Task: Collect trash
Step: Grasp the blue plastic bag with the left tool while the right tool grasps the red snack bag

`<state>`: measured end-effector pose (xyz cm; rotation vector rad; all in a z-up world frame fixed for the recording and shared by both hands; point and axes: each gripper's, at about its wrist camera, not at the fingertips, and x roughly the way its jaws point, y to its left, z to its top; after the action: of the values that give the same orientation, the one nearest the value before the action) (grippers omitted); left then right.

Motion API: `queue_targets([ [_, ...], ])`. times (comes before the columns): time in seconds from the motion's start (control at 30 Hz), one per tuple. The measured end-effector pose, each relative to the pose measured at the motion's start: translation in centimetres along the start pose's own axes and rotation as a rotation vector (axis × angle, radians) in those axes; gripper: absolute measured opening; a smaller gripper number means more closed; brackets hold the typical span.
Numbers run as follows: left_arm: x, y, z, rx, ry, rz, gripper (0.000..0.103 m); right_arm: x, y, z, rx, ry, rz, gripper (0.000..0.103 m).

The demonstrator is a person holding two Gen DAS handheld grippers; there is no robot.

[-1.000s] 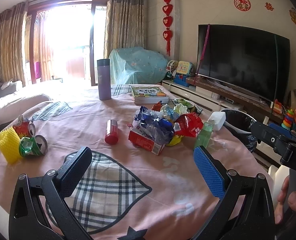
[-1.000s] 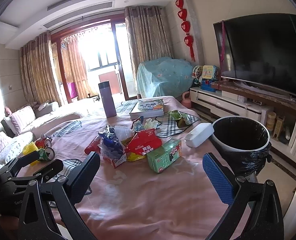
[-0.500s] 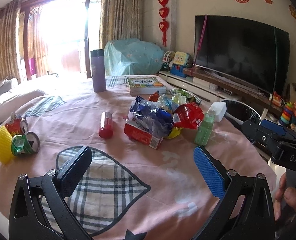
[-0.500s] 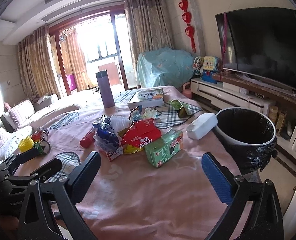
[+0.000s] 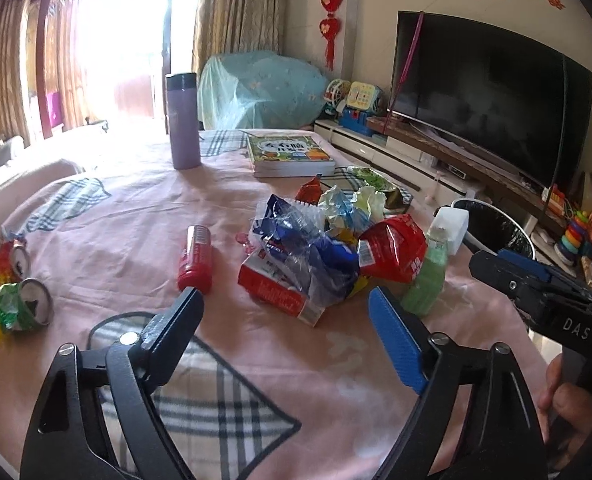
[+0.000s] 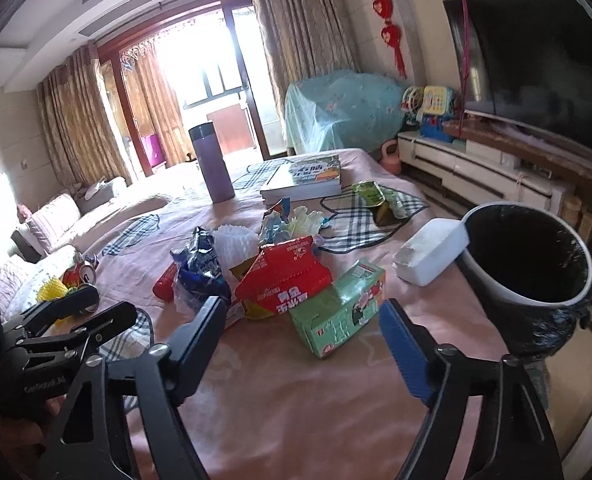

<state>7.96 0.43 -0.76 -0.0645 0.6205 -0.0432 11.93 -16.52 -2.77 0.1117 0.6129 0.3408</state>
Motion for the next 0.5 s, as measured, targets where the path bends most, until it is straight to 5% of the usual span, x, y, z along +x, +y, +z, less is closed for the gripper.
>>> queue_targets([
  [0.27, 3.9, 0.0, 1.7, -0.023, 0.066, -0.039, 0.084, 3.1, -1.6, 1.8, 0.049, 0.049, 0.06, 0.061],
  [0.37, 5.2, 0.0, 2.2, -0.028, 0.089, -0.053, 0.078, 4.3, -1.5, 2.5, 0.032, 0.066, 0.077, 0.061],
  [0.5, 6.7, -0.2, 2.3, -0.021, 0.127, -0.085, 0.055, 6.2, -1.3, 3.1, 0.022, 0.102, 0.112, 0.06],
])
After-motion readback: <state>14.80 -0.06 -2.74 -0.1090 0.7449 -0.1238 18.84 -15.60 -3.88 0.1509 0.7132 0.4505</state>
